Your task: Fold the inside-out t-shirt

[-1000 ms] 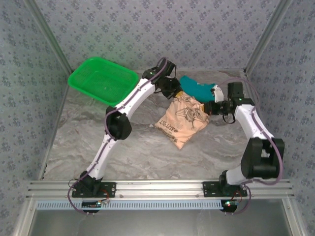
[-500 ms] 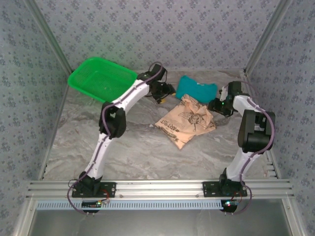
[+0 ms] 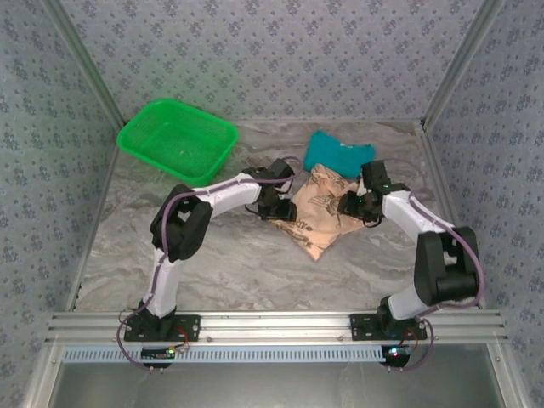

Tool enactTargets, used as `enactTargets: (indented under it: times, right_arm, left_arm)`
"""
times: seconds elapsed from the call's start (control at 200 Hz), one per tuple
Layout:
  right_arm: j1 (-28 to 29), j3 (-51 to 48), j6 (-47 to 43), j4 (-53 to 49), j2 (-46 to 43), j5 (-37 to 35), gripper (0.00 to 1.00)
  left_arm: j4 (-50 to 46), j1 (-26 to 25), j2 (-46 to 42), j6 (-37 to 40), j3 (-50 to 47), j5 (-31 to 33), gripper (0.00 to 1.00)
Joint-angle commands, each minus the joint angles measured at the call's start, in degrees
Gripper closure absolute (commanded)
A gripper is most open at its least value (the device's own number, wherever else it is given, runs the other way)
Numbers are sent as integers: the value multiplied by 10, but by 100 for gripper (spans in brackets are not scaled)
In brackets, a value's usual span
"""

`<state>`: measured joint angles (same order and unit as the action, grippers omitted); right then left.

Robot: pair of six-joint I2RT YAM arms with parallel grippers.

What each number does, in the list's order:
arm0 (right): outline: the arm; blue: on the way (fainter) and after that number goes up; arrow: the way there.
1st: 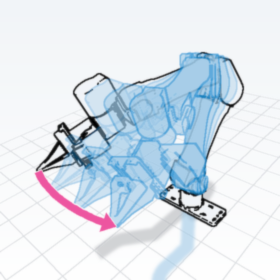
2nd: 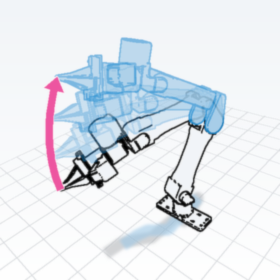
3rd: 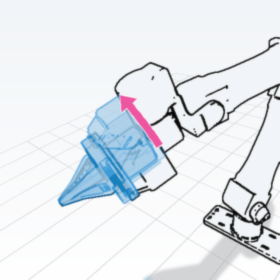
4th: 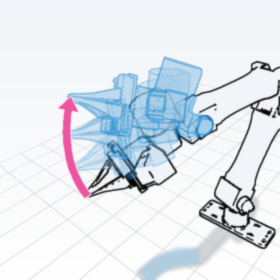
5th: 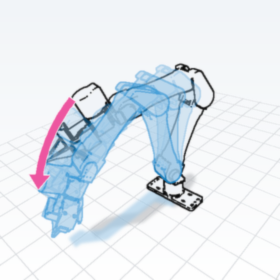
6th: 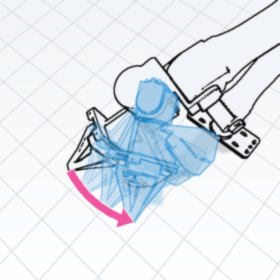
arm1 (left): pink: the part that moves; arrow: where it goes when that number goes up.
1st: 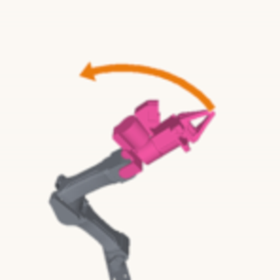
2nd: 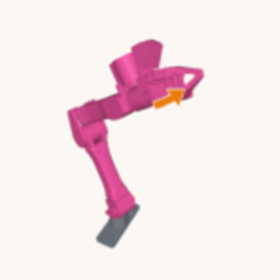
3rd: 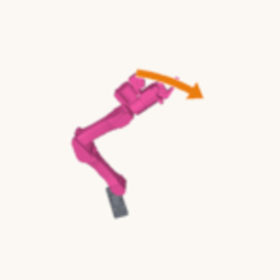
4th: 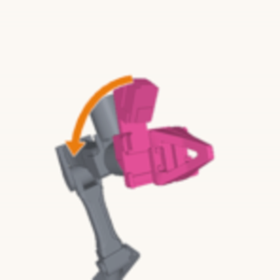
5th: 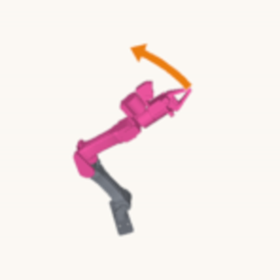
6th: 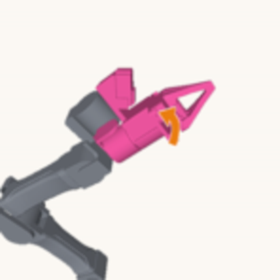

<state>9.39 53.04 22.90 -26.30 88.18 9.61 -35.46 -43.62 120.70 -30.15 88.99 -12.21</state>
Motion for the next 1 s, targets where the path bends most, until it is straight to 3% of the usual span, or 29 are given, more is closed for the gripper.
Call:
enactTargets:
  times: [0.0, 0.11, 0.34, 0.465, 0.575, 0.65, 0.76, 0.865, 0.914, 0.994]
  right_arm:
    - [38, 23, -20, 20, 44, -21, 59]
    - [97, 45, -50, -10, 65, -67, 62]
    - [206, -21, -84, -8, 30, 20, 63]
    - [277, -41, -104, -35, -7, 4, 57]
    - [268, -28, -111, -32, -59, 18, 53]
    - [243, -9, -160, -11, -86, 27, 49]
    - [172, -1, -224, 40, -97, 54, 46]
    - [96, 19, -233, 22, -57, 141, 43]
    - [93, 30, -259, -1, -34, 156, 34]
    - [125, 35, -313, -16, -19, 130, 33]
  left_arm:
    - [-6, -17, -20, 3, -62, 17, 50]
    - [-6, -35, -101, -35, -170, 43, 51]
    - [4, -115, -298, -95, -360, 21, 47]
    - [-16, -116, -428, -100, -400, 35, 41]
    - [-47, -72, -538, -80, -402, 64, 11]
    - [-24, 0, -580, -19, -400, 27, 2]
    - [32, 96, -556, 99, -381, -9, 0]
    - [65, 119, -461, 221, -327, -40, 4]
    - [39, 120, -407, 266, -278, -50, 6]
    - [-18, 125, -328, 309, -207, -59, 10]
